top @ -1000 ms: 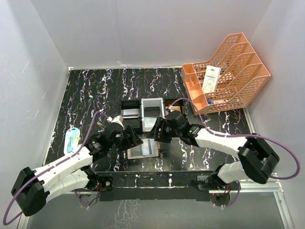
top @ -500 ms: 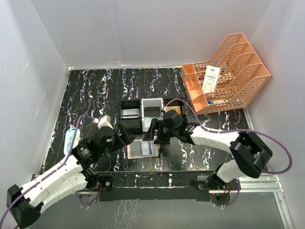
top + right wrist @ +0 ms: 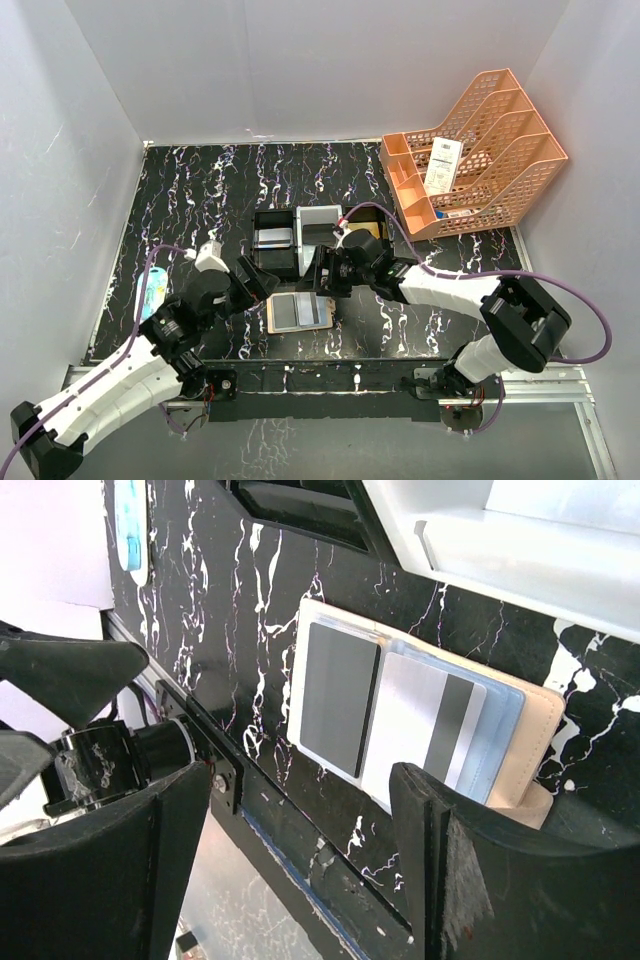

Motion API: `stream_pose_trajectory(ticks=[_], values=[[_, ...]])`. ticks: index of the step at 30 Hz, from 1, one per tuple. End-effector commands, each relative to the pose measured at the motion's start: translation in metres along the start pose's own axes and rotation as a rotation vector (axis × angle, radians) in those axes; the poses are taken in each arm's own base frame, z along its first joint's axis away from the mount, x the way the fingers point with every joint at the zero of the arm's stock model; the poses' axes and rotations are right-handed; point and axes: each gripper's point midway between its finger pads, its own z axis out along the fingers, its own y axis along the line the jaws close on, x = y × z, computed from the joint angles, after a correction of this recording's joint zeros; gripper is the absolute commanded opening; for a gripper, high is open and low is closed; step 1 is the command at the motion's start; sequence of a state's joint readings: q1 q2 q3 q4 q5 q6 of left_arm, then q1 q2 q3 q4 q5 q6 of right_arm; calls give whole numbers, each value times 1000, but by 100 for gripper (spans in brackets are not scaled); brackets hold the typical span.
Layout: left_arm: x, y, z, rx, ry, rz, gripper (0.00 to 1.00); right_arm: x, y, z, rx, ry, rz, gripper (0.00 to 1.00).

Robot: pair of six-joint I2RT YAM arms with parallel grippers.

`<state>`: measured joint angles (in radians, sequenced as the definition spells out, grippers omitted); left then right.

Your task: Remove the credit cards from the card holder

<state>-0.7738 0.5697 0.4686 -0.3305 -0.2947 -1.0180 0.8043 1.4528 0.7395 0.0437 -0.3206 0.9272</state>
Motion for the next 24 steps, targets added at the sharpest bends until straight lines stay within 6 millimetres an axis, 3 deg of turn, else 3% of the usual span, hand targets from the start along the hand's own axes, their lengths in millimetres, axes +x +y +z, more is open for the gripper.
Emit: stream_pose_trajectory(ticks=[1, 11, 24], values=[[13, -10, 7, 42, 63, -3, 98, -3, 6, 7, -33, -4, -11, 69], [44, -31, 25, 139, 211, 15, 91, 7, -30, 12, 112, 10, 65, 56], [86, -20, 49, 116, 361, -15, 78, 28, -60, 20, 187, 75, 98, 36]])
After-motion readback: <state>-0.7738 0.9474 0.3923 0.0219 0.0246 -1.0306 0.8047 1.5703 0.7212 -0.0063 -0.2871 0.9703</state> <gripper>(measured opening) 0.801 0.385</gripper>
